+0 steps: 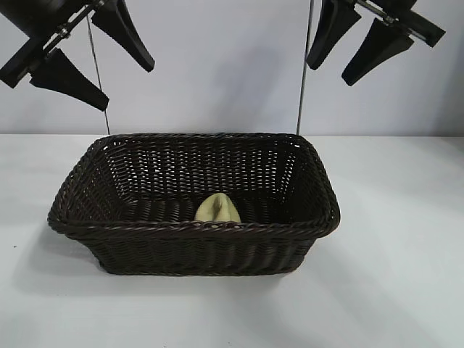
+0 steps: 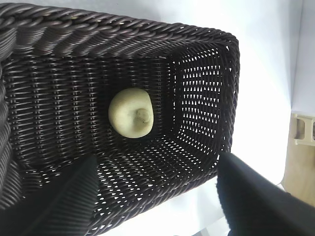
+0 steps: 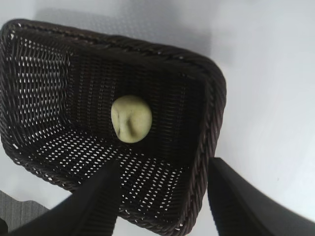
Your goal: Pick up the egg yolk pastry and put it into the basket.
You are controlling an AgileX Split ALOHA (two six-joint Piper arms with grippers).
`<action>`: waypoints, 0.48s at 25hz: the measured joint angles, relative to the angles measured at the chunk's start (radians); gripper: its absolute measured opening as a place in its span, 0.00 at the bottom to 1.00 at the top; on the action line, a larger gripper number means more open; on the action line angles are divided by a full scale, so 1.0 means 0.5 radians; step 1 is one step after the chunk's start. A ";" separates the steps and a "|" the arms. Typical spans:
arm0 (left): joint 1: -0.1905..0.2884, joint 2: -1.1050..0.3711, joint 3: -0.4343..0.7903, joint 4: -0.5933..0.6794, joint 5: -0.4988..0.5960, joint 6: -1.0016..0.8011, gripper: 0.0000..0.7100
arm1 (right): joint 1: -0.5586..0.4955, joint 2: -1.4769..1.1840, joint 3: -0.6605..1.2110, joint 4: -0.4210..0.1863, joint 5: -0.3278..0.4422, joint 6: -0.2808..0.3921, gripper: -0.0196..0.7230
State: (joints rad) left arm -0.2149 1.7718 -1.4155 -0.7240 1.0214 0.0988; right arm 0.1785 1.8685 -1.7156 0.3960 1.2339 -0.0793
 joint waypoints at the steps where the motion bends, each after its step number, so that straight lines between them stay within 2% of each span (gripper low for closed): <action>1: 0.000 0.000 0.000 0.000 0.000 0.000 0.70 | 0.004 0.000 0.008 0.000 0.002 0.000 0.55; 12: 0.000 0.000 0.000 0.000 -0.018 0.000 0.70 | 0.010 0.000 0.019 -0.014 0.001 0.000 0.55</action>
State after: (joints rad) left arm -0.2149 1.7718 -1.4155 -0.7240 1.0127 0.0988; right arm 0.1833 1.8685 -1.7059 0.3890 1.2342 -0.0793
